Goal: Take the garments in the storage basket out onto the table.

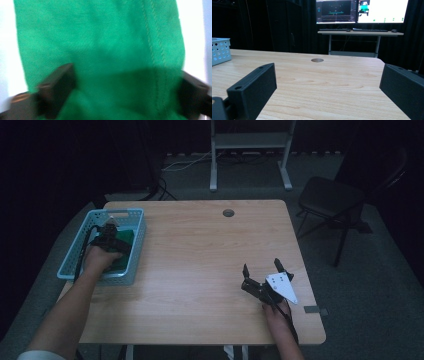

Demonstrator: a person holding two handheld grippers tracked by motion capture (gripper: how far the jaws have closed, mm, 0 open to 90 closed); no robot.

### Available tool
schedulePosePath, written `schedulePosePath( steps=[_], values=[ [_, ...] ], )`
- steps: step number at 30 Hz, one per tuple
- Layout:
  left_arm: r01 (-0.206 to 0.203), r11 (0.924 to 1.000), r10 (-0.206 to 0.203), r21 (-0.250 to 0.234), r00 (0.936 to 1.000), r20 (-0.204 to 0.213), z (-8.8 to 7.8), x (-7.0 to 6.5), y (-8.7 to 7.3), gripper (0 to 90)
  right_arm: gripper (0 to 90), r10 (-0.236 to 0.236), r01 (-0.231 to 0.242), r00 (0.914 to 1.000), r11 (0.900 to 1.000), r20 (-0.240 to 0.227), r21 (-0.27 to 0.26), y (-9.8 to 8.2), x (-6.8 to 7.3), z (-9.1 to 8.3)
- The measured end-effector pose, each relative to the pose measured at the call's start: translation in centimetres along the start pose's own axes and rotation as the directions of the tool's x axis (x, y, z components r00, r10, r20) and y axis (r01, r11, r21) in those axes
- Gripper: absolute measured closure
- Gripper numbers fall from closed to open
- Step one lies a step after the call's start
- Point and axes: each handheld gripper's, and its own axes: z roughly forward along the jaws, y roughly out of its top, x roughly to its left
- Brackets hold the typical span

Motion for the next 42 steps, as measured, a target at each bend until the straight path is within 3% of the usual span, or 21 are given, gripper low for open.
schedulePosePath(
  steps=[3,6,13,20,22,26,30,31,42],
  values=[
    [-0.074,0.9972,0.073,-0.009,0.9955,-0.060,-0.3,0.2,-0.3,58.3,0.3,0.000,0.000,1.0000,1.000,-0.001,0.000,0.0,0.0,0.0],
    [-0.114,0.9934,0.113,-0.010,0.9907,-0.075,-0.4,0.2,-0.4,64.1,0.3,0.004,-0.004,1.0000,1.000,0.000,0.000,0.0,0.0,0.0],
    [-0.148,0.9889,0.149,0.016,0.9838,-0.100,-0.5,-0.3,-0.1,69.5,0.3,0.003,-0.003,1.0000,1.000,-0.001,0.000,0.0,0.0,0.0],
    [-0.129,0.9916,0.129,-0.006,0.9892,-0.071,-0.7,0.1,-0.2,70.8,0.3,0.001,-0.001,1.0000,1.000,0.001,-0.001,0.0,0.0,0.0],
    [-0.131,0.9911,0.129,-0.022,0.9884,-0.080,-1.2,0.2,-0.2,71.4,0.3,0.002,-0.002,1.0000,1.000,0.000,0.000,0.0,0.0,0.0],
    [-0.108,0.9932,0.106,-0.043,0.9931,-0.052,-2.0,1.0,-0.2,72.5,0.3,0.005,-0.005,1.0000,1.000,0.001,0.001,0.0,0.0,0.0],
    [-0.117,0.9919,0.114,-0.049,0.9914,-0.064,-2.7,1.4,-0.2,72.8,0.3,0.005,-0.005,1.0000,1.000,0.001,0.001,0.0,0.0,0.0],
    [-0.108,0.9932,0.106,-0.043,0.9933,-0.044,-2.7,1.4,-0.2,72.8,0.3,0.005,-0.005,1.0000,1.000,0.001,0.002,0.0,0.0,0.0],
    [-0.114,0.9909,0.112,-0.071,0.9929,-0.040,-4.4,2.0,0.0,73.0,0.3,0.007,-0.007,1.0000,1.000,-0.006,0.002,0.0,-0.1,0.0]
  ],
)
